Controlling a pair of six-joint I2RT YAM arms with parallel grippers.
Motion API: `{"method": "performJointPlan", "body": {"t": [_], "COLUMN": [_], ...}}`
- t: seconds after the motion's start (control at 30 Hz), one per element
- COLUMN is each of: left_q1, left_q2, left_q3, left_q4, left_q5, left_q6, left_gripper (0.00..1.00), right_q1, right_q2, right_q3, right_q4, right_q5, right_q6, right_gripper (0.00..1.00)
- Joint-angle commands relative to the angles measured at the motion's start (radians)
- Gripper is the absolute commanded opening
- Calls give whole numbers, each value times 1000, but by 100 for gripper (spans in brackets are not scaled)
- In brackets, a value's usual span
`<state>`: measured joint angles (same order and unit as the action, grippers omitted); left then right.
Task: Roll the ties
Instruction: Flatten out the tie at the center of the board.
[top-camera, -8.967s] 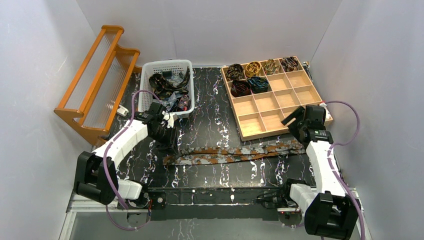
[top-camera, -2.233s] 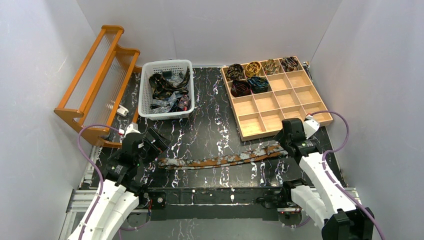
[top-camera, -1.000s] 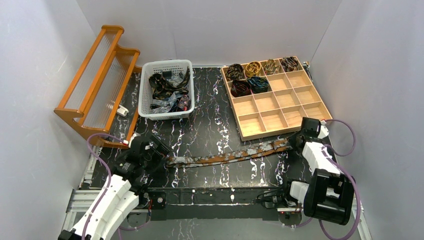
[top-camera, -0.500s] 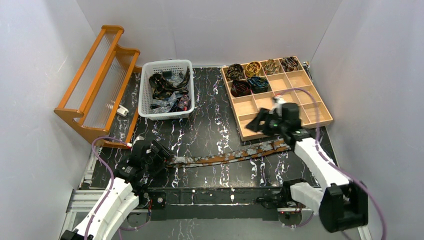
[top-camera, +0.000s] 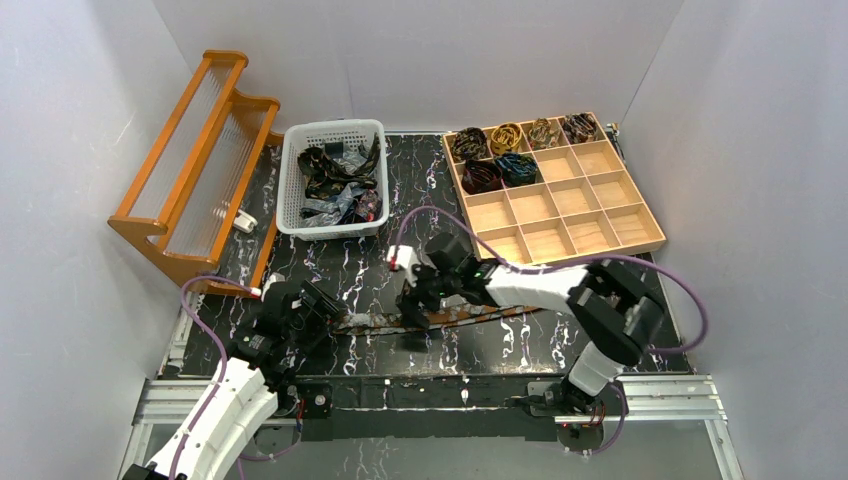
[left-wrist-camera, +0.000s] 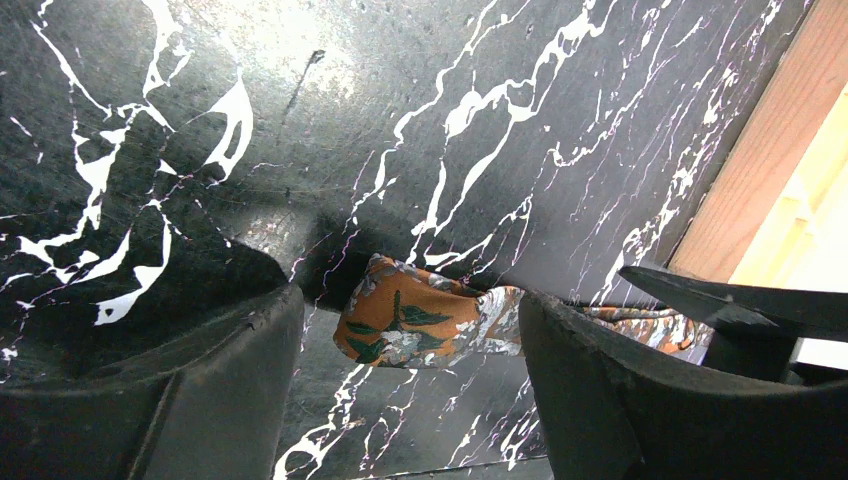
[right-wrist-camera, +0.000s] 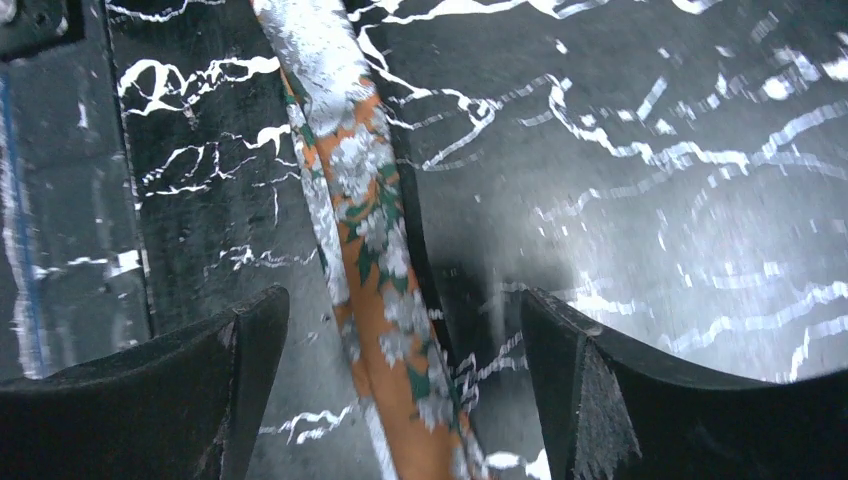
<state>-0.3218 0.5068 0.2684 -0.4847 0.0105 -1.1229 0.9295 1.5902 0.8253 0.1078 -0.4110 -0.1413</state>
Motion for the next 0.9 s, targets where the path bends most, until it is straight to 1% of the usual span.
{"method": "performJointPlan", "body": {"t": [0.0,0.13,0.17,0.27,0.43,0.5,0.6,0.63,0.67,0.77,0.8,0.87], "left_q1": [5,5,5,5,5,5,5,6,5,6,5,6], "left_q2": [-9,-28,-31,-37,-36,-34,-33,-33,-33,-28,-23,-11], "left_q3": [-1,-4,-3,-3,3,5,4,5,5,2,3,5], "left_q4": [-36,-51,-56,-64,-75,-77,-78,-76,-75,-56,-53,-39], "left_q5": [-30,-45,-47,-44,-44,-45,-45,-45,-44,-35,-31,-21], "left_q6": [-11,-30,-34,-38,-40,-40,-40,-39,-38,-21,-17,0], "left_gripper": [76,78,78,78,78,77,77,77,76,76,75,74], "right_q1": [62,112,125,153,167,174,183,183,185,189,190,190], "right_q2": [104,194,213,266,296,287,269,264,257,251,250,243], "right_q3": [101,156,178,218,199,171,121,105,86,25,19,15], "right_q4": [87,123,106,86,112,123,139,149,168,240,248,263], "right_q5": [-17,-68,-73,-72,-43,-19,32,42,44,90,119,169], "right_q6": [-196,-210,-220,-232,-221,-243,-264,-269,-278,-301,-306,-294], "right_gripper": [94,95,95,91,75,67,62,58,53,43,40,39]}}
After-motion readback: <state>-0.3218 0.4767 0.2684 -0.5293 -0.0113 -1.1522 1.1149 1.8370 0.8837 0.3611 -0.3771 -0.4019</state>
